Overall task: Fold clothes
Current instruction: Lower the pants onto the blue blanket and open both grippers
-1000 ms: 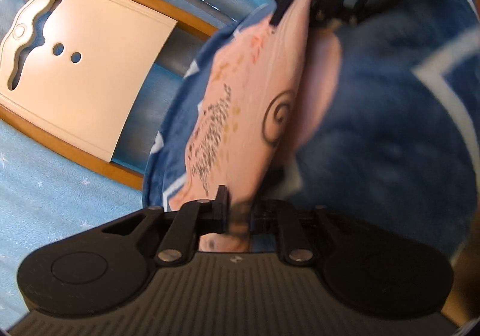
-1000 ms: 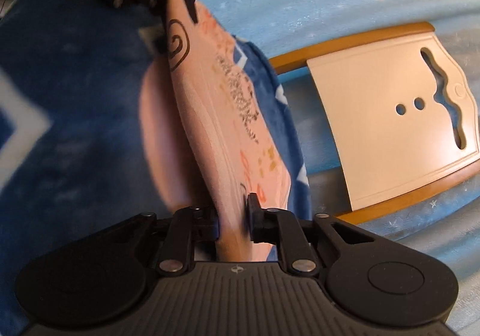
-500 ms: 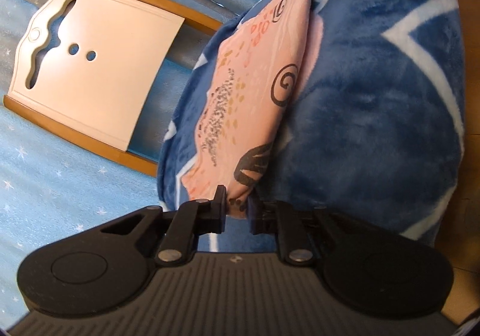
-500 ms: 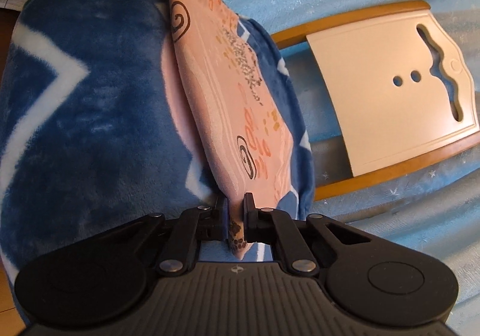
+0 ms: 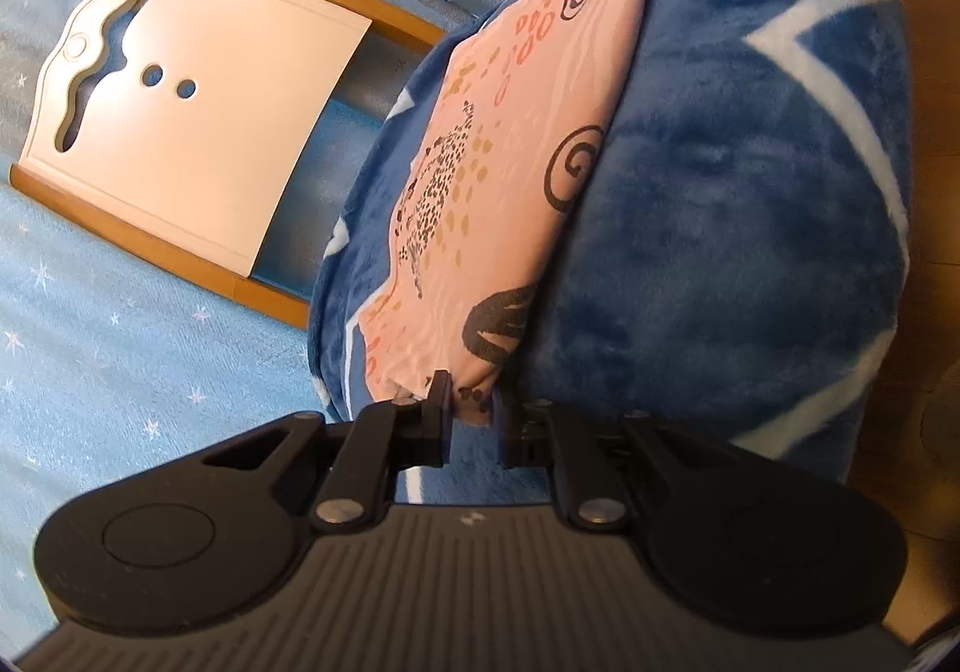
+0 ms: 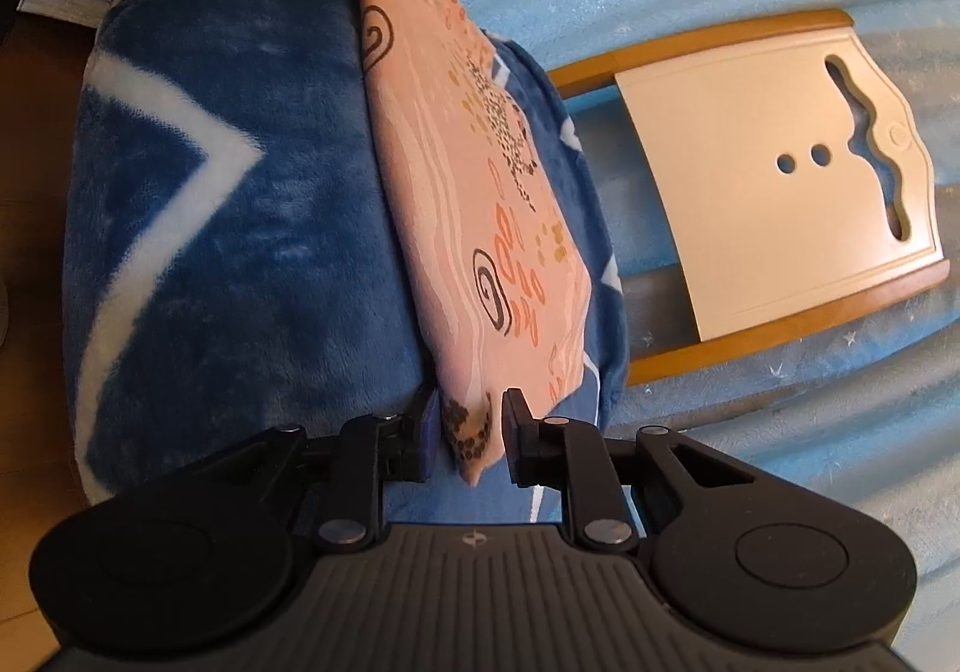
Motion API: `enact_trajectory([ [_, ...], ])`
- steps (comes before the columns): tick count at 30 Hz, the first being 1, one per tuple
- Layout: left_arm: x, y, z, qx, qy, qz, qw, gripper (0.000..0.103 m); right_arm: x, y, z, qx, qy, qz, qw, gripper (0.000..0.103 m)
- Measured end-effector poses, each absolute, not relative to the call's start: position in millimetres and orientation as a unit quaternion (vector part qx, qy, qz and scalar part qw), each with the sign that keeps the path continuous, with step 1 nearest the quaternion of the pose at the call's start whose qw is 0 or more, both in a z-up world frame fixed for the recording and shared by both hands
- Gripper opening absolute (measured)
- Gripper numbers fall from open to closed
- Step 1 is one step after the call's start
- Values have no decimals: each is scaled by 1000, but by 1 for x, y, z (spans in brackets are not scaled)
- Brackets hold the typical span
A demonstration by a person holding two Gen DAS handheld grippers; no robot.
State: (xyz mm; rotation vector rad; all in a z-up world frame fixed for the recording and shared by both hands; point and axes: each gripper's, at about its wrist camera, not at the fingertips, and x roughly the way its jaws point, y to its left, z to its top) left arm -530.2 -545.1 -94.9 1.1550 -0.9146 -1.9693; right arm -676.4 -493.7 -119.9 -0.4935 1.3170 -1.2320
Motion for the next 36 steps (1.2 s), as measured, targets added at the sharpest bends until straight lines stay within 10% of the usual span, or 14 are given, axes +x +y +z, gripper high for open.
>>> enact_trajectory([
  [36, -516, -568, -66, 382, -145, -832, 376, 9, -693, -506, -81, -4, 369, -626, 687, 13],
])
